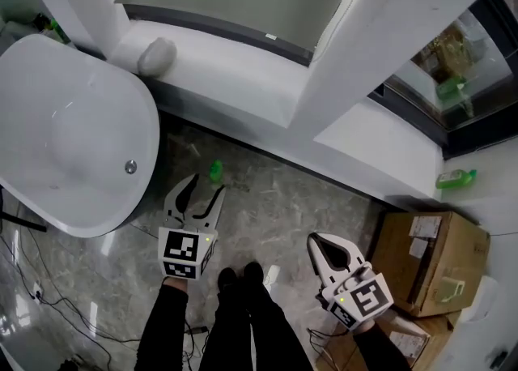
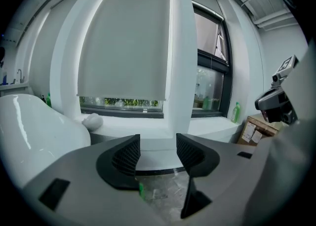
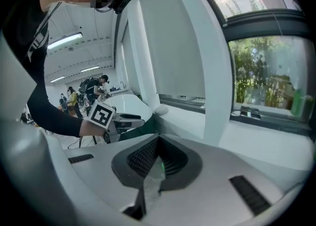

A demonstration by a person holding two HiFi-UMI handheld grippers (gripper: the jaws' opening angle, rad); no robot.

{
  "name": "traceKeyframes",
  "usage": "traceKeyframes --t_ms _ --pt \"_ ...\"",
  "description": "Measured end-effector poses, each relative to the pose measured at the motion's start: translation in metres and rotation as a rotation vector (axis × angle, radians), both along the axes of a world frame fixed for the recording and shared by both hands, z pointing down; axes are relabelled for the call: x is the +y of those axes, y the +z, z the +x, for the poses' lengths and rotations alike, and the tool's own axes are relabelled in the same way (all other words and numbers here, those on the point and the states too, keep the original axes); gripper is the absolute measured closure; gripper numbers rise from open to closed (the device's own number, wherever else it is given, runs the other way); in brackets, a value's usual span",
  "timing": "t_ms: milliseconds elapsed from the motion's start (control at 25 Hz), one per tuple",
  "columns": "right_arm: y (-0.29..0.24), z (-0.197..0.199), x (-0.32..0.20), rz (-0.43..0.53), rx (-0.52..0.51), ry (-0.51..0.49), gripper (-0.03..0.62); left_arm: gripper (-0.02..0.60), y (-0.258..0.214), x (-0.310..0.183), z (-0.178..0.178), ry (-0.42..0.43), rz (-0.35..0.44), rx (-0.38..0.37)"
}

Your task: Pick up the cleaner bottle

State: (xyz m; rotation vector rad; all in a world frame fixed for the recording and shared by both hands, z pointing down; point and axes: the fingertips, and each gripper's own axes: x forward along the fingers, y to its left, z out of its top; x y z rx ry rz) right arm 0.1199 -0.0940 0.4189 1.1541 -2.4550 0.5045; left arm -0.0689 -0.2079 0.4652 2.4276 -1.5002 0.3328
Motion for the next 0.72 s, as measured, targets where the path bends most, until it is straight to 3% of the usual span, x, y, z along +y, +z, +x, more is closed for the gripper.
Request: traceKeyframes --t_ms 720 --pt "0.159 0.012 -0.027 -0.007 0.038 0.001 0.592 0.336 0.215 -0.029 -0.011 -0.037 -0.113 -0.038"
